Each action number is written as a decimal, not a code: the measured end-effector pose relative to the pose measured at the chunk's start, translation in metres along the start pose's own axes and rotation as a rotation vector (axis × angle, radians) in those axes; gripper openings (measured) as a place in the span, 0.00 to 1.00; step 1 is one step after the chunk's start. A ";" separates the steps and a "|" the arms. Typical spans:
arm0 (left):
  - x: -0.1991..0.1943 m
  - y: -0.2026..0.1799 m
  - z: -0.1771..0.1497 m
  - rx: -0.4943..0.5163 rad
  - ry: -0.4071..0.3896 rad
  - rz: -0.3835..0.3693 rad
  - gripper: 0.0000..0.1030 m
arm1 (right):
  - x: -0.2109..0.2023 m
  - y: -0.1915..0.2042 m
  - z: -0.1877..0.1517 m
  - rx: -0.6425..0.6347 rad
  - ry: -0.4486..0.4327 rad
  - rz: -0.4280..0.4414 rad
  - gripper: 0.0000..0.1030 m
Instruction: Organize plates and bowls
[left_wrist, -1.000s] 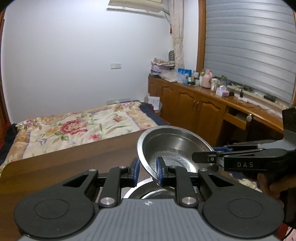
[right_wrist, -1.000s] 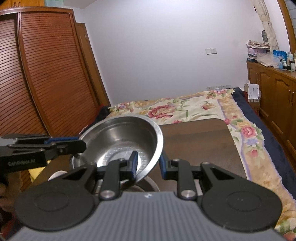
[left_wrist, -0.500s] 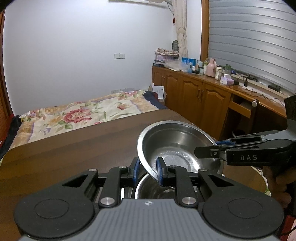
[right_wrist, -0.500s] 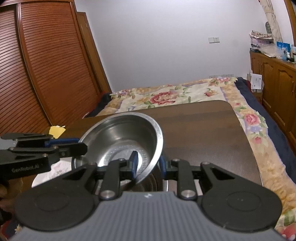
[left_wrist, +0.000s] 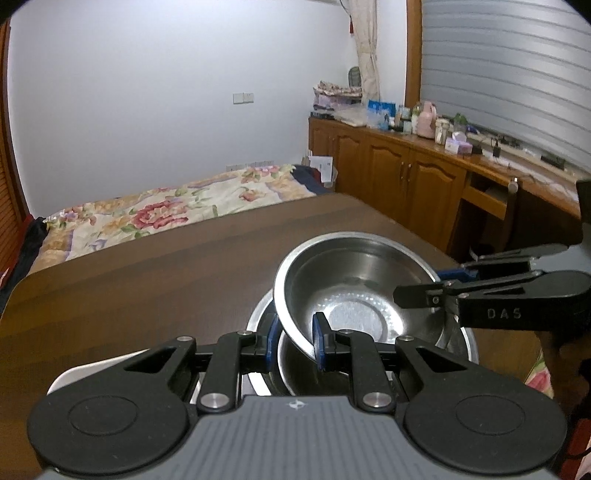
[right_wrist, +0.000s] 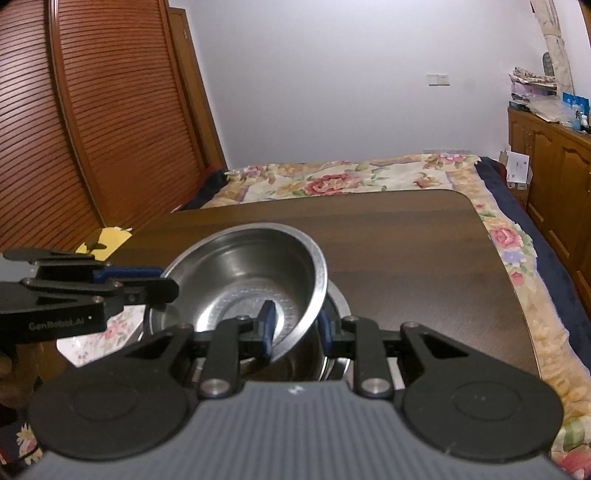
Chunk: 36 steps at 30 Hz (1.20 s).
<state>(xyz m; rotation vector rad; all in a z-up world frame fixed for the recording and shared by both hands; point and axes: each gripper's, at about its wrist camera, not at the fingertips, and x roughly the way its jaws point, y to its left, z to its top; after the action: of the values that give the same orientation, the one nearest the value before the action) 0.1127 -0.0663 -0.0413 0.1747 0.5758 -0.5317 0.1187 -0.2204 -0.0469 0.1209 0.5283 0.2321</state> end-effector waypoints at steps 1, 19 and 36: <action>0.002 0.000 -0.001 0.004 0.006 0.003 0.20 | 0.001 0.001 -0.001 -0.006 0.002 -0.003 0.26; 0.013 0.001 -0.009 0.021 0.037 -0.022 0.20 | 0.010 0.007 -0.006 -0.063 0.023 -0.011 0.23; -0.004 0.004 -0.006 -0.011 -0.016 -0.020 0.20 | 0.000 0.001 -0.005 -0.073 -0.026 -0.035 0.20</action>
<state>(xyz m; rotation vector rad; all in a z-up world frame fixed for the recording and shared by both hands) 0.1092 -0.0593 -0.0444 0.1544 0.5648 -0.5491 0.1163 -0.2186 -0.0512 0.0437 0.4952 0.2148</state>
